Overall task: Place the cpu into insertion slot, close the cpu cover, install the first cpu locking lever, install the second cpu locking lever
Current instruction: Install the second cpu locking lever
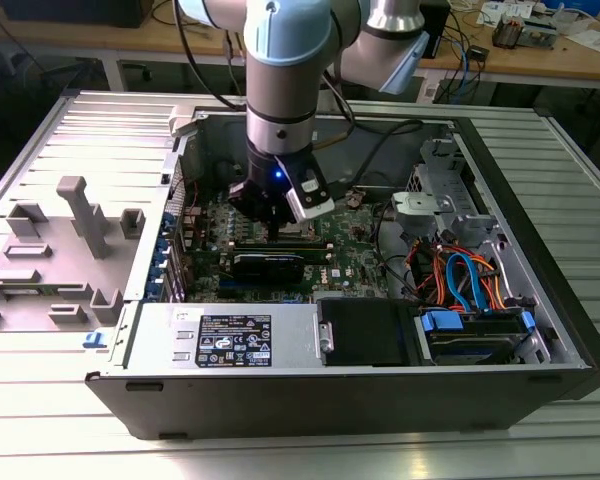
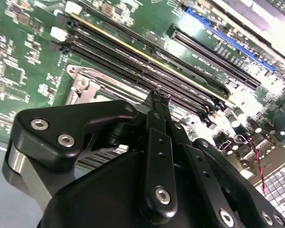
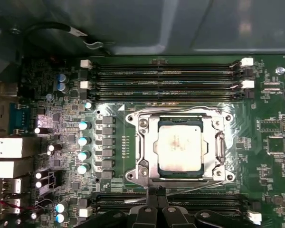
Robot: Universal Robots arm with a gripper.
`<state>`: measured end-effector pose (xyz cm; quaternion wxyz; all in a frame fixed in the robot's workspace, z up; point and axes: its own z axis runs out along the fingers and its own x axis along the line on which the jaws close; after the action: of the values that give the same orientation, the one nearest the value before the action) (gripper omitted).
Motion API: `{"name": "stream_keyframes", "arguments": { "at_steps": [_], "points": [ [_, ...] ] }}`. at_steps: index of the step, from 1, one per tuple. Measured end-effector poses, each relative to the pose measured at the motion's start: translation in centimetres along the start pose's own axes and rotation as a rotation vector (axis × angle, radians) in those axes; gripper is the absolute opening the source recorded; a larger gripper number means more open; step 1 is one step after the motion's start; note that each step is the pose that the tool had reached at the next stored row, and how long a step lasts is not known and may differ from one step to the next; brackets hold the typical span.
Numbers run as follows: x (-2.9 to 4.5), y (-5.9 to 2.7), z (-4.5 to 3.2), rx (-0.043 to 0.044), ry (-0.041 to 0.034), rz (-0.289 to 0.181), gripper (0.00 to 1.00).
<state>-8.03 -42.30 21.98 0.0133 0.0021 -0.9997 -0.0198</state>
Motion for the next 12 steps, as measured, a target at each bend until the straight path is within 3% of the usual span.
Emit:
{"name": "stream_keyframes", "arguments": {
  "at_steps": [2, 6, 7, 12],
  "points": [
    [0.03, -0.02, 0.17, -0.0038, 0.0006, -0.009, 0.11],
    [0.51, -0.02, 0.4, -0.0361, 0.001, -0.028, 0.11],
    [0.58, -0.02, 0.42, -0.0394, 0.0008, -0.028, 0.11],
    [0.76, -0.11, 0.42, -0.0393, 0.0009, -0.028, 0.11]
  ]
}}
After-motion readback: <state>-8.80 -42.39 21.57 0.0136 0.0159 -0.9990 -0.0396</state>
